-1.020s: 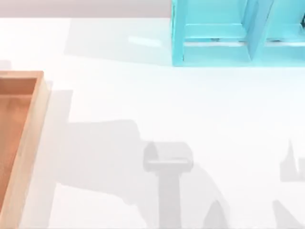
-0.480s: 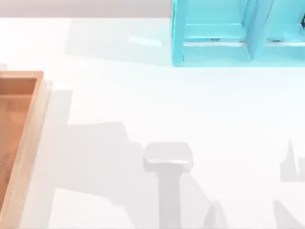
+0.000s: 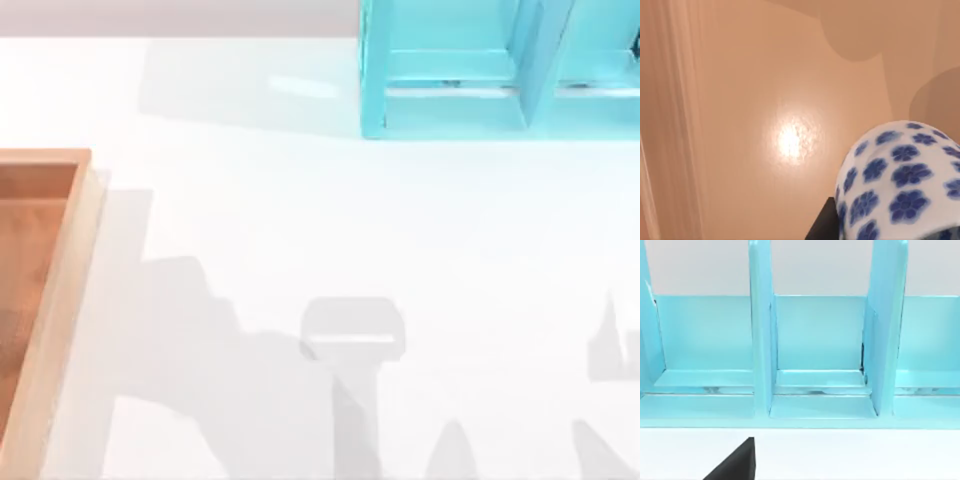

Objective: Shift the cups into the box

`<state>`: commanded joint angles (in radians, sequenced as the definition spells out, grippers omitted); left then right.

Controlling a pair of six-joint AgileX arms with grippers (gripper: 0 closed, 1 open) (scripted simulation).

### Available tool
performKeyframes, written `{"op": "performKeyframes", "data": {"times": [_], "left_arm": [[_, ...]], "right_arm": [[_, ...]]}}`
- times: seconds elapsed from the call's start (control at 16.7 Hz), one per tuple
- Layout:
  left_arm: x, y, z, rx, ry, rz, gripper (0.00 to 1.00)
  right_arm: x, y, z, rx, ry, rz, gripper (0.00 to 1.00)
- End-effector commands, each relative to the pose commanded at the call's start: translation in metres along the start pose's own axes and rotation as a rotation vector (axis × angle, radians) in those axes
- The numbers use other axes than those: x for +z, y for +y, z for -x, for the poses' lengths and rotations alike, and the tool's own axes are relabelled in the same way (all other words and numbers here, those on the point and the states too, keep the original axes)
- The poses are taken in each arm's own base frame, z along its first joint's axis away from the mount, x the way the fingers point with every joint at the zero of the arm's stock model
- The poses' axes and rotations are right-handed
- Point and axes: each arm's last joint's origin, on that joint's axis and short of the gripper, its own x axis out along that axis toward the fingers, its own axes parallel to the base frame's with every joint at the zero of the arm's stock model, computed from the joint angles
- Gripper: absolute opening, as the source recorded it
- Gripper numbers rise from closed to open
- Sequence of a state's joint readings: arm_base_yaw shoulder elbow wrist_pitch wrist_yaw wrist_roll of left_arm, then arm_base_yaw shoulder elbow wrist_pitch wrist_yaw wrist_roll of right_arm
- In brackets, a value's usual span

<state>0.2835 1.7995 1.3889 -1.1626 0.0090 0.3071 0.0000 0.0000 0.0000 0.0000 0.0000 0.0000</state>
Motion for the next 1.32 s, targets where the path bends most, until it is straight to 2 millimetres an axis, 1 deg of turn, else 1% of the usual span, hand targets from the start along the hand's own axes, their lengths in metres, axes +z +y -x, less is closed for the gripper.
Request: {"op": "performKeyframes", "data": {"times": [0.18,0.96,1.02,1.32], "left_arm": [[0.0000,0.0000,0.0000,0.000,0.000,0.000,0.00],[0.0000,0.0000,0.0000,0.000,0.000,0.000,0.98],[0.0000,0.0000,0.0000,0.000,0.000,0.000,1.00],[0.0000,0.0000,0.0000,0.000,0.000,0.000,1.00]], "right_arm": [[0.0000,0.0000,0.0000,0.000,0.000,0.000,1.00],[0.0000,0.0000,0.0000,0.000,0.000,0.000,1.00],[0.0000,0.0000,0.0000,0.000,0.000,0.000,1.00],[0.0000,0.0000,0.0000,0.000,0.000,0.000,1.00]]}}
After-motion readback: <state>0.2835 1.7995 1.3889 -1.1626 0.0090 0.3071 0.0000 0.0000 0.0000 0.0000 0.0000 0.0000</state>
